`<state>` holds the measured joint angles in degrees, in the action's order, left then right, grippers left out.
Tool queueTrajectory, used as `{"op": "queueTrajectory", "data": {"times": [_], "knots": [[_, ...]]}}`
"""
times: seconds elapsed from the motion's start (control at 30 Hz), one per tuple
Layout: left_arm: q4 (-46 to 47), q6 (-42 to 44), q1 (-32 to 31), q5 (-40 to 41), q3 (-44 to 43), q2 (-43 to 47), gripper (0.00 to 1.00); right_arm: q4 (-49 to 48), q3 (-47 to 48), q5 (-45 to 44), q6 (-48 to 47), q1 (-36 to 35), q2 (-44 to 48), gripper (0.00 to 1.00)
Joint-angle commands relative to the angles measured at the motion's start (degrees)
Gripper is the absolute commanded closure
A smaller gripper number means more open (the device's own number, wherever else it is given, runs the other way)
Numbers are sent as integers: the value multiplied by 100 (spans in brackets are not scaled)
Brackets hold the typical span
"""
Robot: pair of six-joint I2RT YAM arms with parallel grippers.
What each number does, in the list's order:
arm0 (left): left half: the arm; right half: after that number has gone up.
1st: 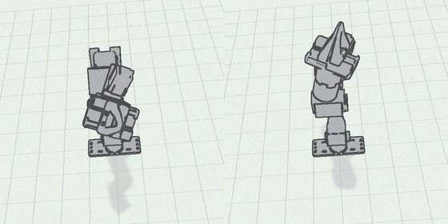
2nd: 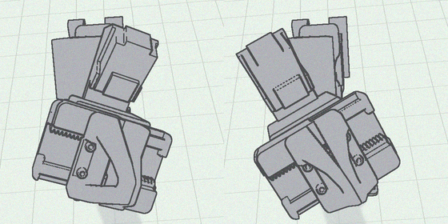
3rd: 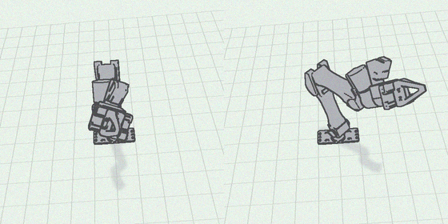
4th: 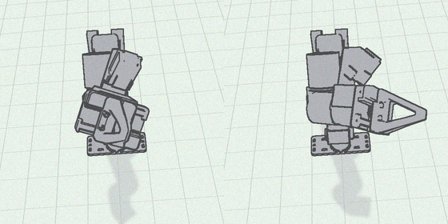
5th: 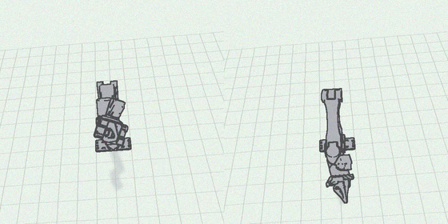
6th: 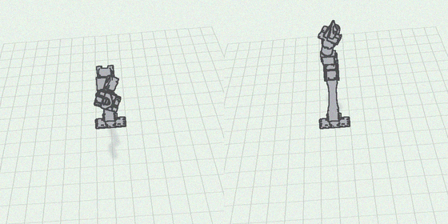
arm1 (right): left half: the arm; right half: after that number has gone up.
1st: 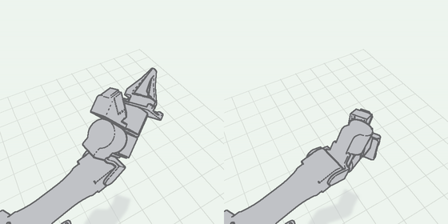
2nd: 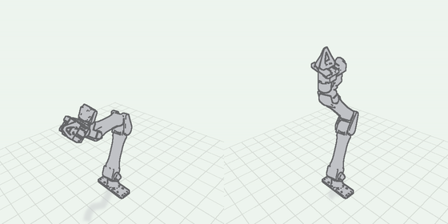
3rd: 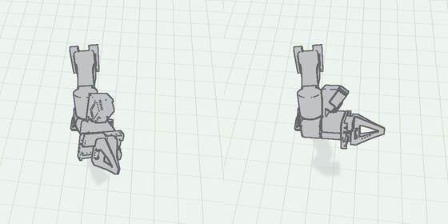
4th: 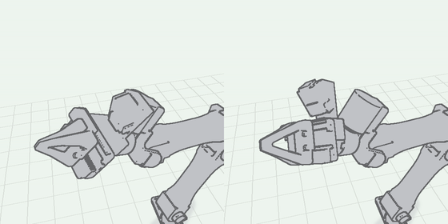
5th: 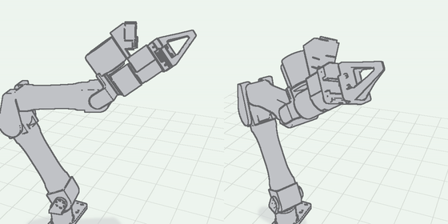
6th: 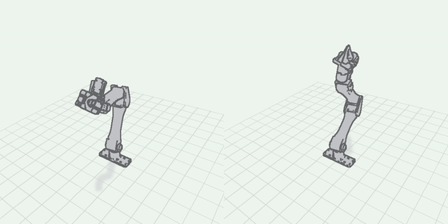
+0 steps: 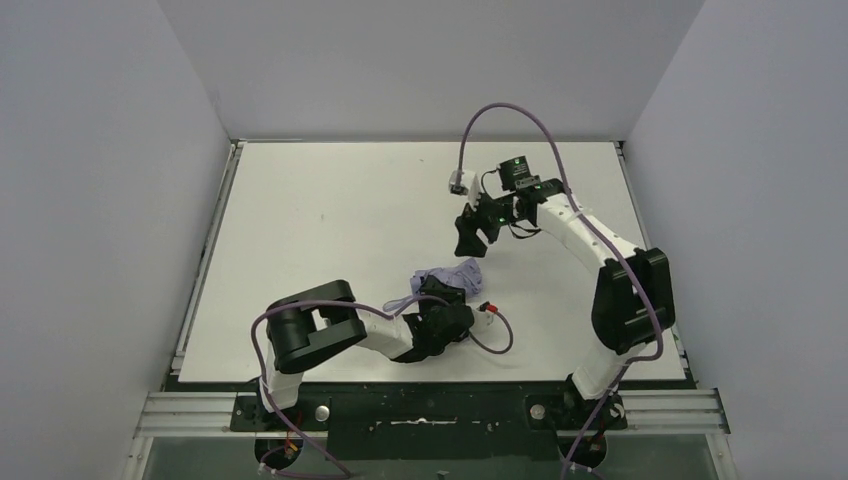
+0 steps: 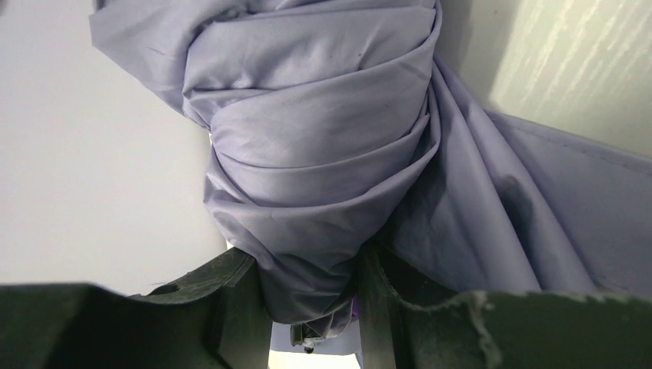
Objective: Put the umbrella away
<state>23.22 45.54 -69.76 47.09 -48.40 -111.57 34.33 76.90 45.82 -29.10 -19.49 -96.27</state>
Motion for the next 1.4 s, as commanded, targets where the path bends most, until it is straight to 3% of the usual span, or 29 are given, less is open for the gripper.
{"op": "queueTrajectory", "data": {"times": [0.0,0.5,0.9,1.1,1.27,1.3,1.37], "knots": [[143,188,-147,-586,224,-195,100,1810,495,473,-1630,-17,-494,28],[374,538,-187,-640,323,-215,100,2244,695,128,-1921,-279,-1042,19],[530,658,-209,-544,379,-251,100,1832,527,-578,-1662,-459,-1556,19],[708,658,-217,-488,425,-215,100,1936,520,-902,-1649,-495,-1771,34],[772,511,-222,-327,410,-2,100,1786,453,-1130,-1512,-495,-1821,58],[836,479,-220,-225,391,40,99,1700,415,-1157,-1459,-495,-1802,60],[1025,450,-216,-1,376,136,86,1582,380,-1131,-1377,-494,-1793,63]]}}
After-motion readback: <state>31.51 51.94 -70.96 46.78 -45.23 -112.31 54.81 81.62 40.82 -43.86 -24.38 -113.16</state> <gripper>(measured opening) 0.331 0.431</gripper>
